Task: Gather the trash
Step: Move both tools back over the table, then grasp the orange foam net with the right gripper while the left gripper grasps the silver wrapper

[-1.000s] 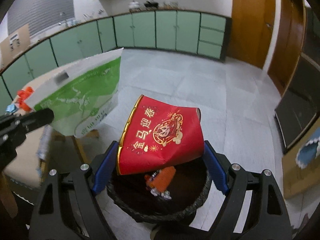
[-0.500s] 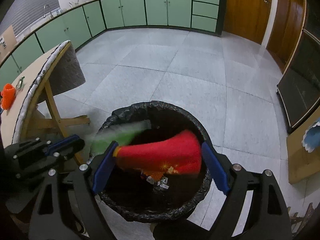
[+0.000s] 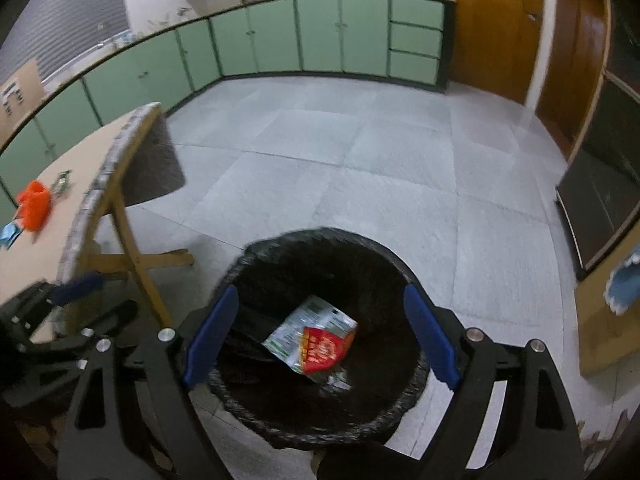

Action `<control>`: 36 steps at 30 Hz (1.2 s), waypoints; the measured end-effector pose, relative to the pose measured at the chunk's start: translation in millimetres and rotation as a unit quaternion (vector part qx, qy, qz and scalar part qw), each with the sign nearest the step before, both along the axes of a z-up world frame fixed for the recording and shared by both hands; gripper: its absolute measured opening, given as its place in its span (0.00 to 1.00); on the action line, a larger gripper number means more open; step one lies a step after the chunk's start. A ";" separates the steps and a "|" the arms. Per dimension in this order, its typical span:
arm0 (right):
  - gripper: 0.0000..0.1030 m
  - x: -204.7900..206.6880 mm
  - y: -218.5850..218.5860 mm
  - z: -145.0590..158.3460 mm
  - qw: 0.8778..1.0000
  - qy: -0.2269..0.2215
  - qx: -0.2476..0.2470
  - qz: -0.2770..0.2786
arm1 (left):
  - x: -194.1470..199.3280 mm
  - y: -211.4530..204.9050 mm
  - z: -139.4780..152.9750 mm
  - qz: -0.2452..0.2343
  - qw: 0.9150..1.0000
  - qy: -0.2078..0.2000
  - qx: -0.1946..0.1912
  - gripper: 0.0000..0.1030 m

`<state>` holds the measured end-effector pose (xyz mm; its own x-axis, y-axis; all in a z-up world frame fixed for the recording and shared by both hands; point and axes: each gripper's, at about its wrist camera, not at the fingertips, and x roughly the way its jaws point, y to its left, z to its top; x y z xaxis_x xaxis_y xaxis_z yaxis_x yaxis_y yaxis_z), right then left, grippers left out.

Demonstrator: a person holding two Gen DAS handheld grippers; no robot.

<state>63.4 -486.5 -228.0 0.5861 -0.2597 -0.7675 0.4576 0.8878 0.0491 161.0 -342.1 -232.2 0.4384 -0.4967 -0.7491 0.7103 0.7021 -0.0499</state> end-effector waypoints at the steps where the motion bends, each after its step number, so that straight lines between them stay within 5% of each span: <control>1: 0.80 4.1 10.7 6.9 1.000 -0.007 0.000 0.013 | 2.0 15.0 11.1 0.016 1.000 -0.011 -0.004 0.81; 8: 0.83 50.3 87.4 39.8 0.994 -0.041 0.010 0.100 | 33.7 120.7 56.9 0.137 0.989 -0.059 0.005 0.88; 17: 0.83 131.5 196.2 55.7 0.977 -0.051 0.020 0.204 | 64.4 253.7 81.4 0.258 0.961 -0.097 0.007 0.89; 23: 0.83 178.1 249.1 56.5 0.968 -0.054 0.022 0.243 | 85.4 302.6 79.4 0.292 0.950 -0.108 -0.002 0.88; 36: 0.82 266.1 288.3 21.2 0.963 -0.032 0.013 0.268 | 135.8 335.0 59.8 0.299 0.948 -0.107 -0.014 0.88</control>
<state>329.5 -198.2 -206.9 0.6767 0.1128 -0.7276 -0.0708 0.9936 0.0882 296.8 -7.2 -172.4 0.7883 -0.1287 -0.6017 0.1808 0.9831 0.0266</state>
